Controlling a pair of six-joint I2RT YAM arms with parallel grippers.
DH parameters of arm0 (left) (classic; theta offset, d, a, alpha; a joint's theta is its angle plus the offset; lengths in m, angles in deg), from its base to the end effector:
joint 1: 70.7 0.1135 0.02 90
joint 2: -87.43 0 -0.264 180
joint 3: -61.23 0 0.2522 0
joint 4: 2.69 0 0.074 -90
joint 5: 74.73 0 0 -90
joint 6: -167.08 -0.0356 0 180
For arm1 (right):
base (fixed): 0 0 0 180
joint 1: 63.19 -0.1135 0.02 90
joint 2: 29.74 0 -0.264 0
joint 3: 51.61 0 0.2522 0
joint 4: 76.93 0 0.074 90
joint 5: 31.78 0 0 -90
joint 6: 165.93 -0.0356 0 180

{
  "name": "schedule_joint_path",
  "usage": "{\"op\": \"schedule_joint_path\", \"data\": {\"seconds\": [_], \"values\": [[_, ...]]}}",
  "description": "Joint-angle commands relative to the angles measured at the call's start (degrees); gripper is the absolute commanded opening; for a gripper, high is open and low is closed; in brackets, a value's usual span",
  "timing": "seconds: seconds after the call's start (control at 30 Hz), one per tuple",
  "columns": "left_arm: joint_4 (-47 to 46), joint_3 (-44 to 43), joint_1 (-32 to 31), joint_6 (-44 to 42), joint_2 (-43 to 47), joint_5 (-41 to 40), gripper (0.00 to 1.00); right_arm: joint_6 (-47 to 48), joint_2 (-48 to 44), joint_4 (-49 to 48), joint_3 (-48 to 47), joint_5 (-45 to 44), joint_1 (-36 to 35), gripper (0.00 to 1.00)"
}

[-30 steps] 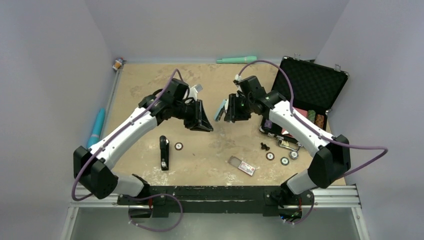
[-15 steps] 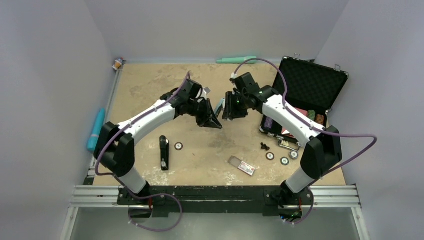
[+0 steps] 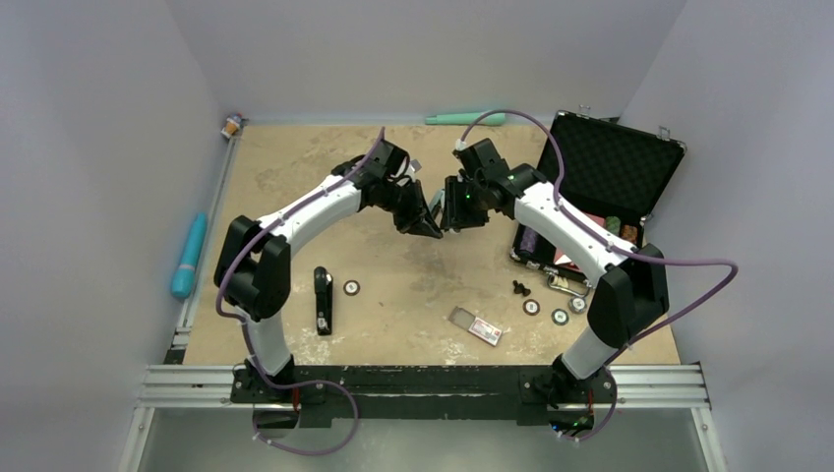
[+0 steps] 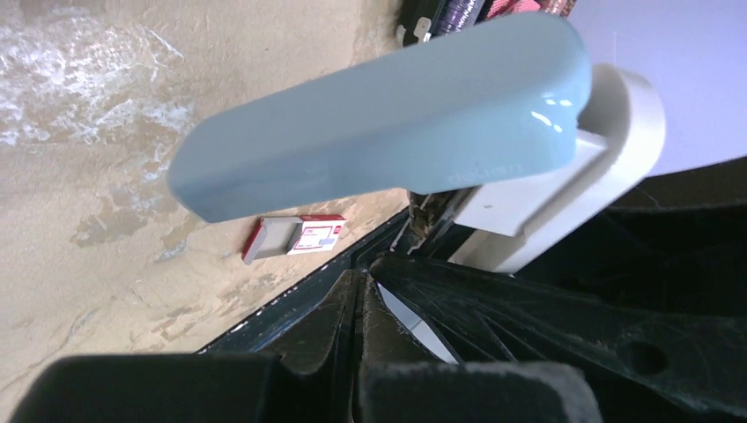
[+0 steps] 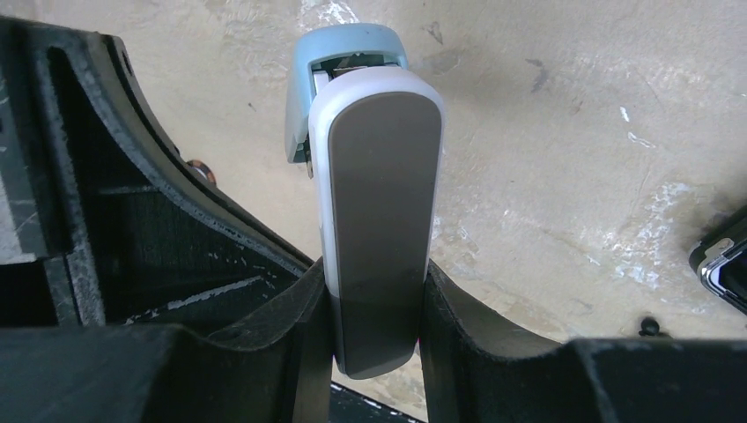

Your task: Unload the staples from the stapler

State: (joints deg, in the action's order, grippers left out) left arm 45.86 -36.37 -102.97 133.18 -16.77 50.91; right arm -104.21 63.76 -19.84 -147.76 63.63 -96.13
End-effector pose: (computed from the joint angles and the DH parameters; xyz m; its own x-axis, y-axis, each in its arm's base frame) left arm 0.3222 -0.2280 0.2560 -0.9808 -0.1784 0.0782 -0.1769 0.6478 -0.7410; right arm 0.2933 0.1941 0.2996 -0.8795 -0.0078 -0.4758 -0.1938 0.9191 0.3431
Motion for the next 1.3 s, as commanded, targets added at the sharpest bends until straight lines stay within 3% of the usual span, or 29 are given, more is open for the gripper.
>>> {"op": "schedule_joint_path", "data": {"seconds": [0.0,0.37,0.77,1.27], "values": [[4.1,-6.2,0.2,-3.0,-3.2,-0.6,0.0,0.4,-0.6,0.1,-3.0,-2.1,0.1,0.0],[7.2,-7.4,0.2,-5.5,-4.1,-5.8,0.0,0.9,-0.5,1.7,-4.3,-3.9,0.8,0.0],[3.3,-6.3,0.1,-3.5,-4.4,-6.4,0.0,1.0,-1.3,1.2,-3.1,-1.4,0.8,0.0],[3.3,-6.7,0.6,-4.1,-6.6,-8.4,0.0,1.3,-4.6,0.2,3.0,0.5,0.8,0.0]]}}
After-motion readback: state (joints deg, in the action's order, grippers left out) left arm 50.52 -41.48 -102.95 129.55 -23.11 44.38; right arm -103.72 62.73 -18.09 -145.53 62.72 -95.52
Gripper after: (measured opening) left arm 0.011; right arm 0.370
